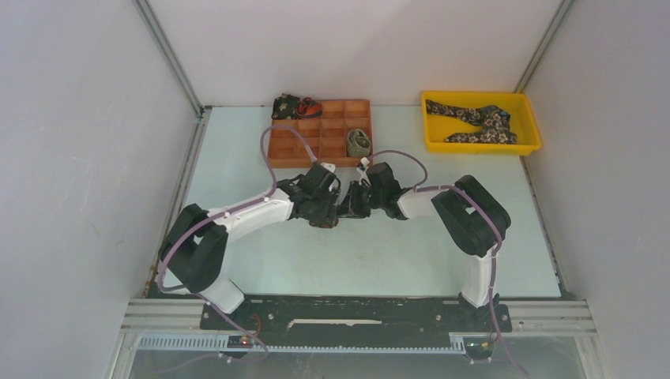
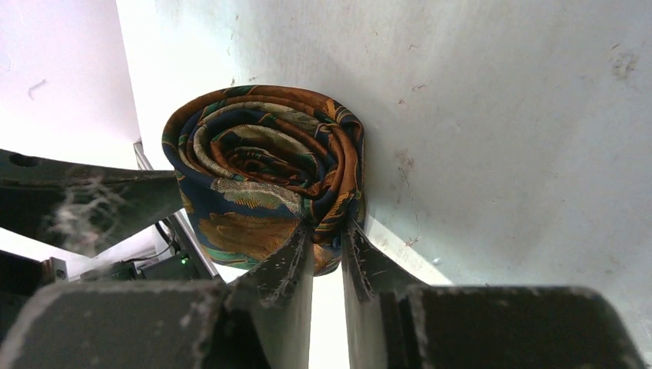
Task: Roll the ties
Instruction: Pick up the tie at the center of the board.
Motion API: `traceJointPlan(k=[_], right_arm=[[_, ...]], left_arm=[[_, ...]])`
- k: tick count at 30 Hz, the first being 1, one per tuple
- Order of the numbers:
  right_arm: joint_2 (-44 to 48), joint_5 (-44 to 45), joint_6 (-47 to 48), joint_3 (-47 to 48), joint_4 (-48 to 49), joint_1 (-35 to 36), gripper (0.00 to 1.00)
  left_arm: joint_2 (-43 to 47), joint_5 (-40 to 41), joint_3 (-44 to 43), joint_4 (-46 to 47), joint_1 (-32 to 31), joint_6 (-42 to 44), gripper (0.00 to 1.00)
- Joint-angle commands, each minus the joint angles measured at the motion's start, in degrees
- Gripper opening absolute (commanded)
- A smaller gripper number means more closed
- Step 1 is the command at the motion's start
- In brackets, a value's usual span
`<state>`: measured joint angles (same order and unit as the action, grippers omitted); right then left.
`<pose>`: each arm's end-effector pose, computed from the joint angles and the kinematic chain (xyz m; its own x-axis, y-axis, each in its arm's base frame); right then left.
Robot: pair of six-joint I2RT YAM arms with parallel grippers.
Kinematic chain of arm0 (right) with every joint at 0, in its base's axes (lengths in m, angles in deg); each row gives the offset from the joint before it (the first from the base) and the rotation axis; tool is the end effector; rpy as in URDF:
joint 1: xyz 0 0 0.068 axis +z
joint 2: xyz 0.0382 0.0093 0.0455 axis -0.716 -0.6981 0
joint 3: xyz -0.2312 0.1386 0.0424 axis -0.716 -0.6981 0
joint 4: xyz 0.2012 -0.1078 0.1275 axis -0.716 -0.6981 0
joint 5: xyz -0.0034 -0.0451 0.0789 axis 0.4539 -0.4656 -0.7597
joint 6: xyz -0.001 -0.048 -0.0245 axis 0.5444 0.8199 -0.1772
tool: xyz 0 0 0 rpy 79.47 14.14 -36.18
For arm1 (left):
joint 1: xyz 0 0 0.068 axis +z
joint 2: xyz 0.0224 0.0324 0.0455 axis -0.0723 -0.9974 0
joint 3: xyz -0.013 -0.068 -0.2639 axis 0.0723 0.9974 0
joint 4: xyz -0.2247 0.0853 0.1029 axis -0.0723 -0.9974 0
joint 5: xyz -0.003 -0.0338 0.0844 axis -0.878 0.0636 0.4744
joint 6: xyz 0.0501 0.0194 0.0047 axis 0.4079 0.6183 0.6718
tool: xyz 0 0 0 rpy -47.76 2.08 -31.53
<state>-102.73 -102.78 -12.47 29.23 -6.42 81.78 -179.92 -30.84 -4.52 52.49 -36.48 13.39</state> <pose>0.3007 0.2398 0.1191 -0.9512 0.1225 -0.2833 -0.1546 0.6054 0.7808 0.2452 -0.2026 0.1976 -0.8431 0.2022 -0.4983 0.2670 0.9617 -0.0616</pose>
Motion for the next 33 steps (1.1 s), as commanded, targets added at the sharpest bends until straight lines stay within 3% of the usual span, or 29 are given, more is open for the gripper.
traceJointPlan(k=[1,16,22,32,33], right_arm=[[0.63,2.4,2.21,0.13,-1.54,1.12,0.0],[5.61,1.11,3.61,0.13,-1.49,1.3,0.0],[5.87,-0.09,4.34,0.13,-2.52,-0.18,0.0],[3.57,-2.98,4.09,0.19,-0.24,-0.03,0.0],[3.61,-3.13,4.11,0.14,-0.46,-0.17,0.05]], left_arm=[[6.0,-4.6,1.26,1.29,0.91,-2.42,0.71],[21.53,-4.19,6.64,-2.42,6.21,-3.17,0.81],[19.36,-7.91,9.25,3.85,8.9,-2.99,0.82],[7.6,-10.31,8.68,10.41,10.56,-1.77,0.78],[7.08,-10.3,8.57,10.51,10.56,-1.64,0.78]])
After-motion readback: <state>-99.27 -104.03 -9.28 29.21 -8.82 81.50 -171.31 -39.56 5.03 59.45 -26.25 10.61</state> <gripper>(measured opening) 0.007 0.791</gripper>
